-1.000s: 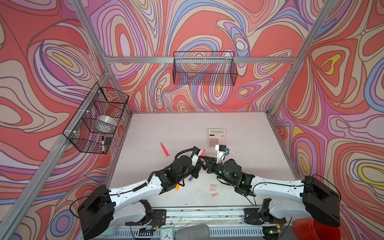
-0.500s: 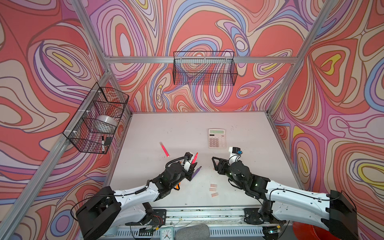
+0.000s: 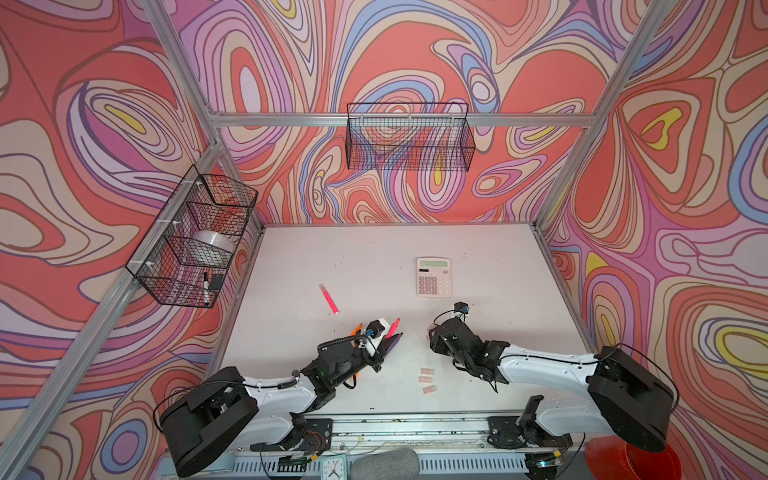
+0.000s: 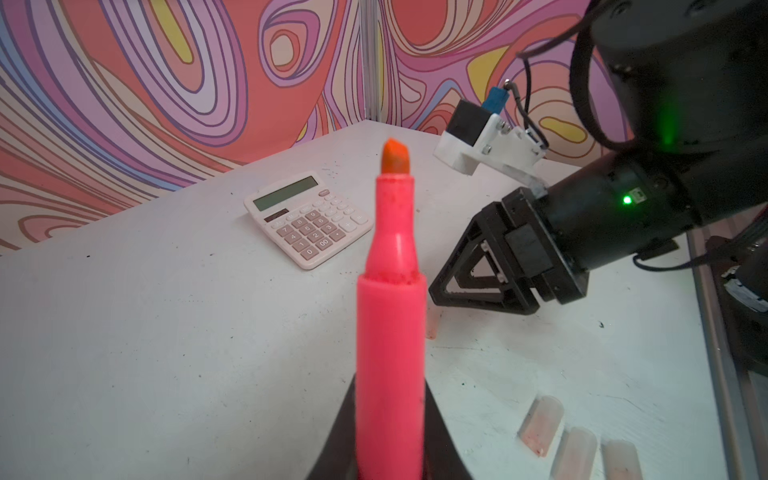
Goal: Insert the pens into the pen caps
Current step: 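Open the right gripper and move it over the loose pink caps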
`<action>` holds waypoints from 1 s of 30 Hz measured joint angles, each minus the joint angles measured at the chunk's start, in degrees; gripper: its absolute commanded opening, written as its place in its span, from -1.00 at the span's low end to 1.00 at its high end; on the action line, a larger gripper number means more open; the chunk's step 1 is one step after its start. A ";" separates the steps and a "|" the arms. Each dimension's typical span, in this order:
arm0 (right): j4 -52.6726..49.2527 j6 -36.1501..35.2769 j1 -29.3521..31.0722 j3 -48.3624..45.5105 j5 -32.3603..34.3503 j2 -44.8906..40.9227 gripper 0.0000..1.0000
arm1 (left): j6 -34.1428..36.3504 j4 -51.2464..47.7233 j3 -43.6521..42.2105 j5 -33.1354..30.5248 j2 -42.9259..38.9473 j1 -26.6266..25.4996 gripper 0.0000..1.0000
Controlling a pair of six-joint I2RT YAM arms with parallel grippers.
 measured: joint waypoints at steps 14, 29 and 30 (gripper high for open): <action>-2.91 -0.33 -0.35 6.62 1.36 10.19 -0.03 | 0.92 0.07 0.37 1.36 1.09 0.00 -1.00; -9.55 -2.25 -0.37 9.01 3.82 10.69 -0.11 | 1.14 0.31 0.98 1.55 1.84 0.00 -1.00; -9.60 -2.40 -0.37 9.01 3.69 10.69 -0.11 | 1.14 0.31 1.01 1.55 1.84 0.00 -1.00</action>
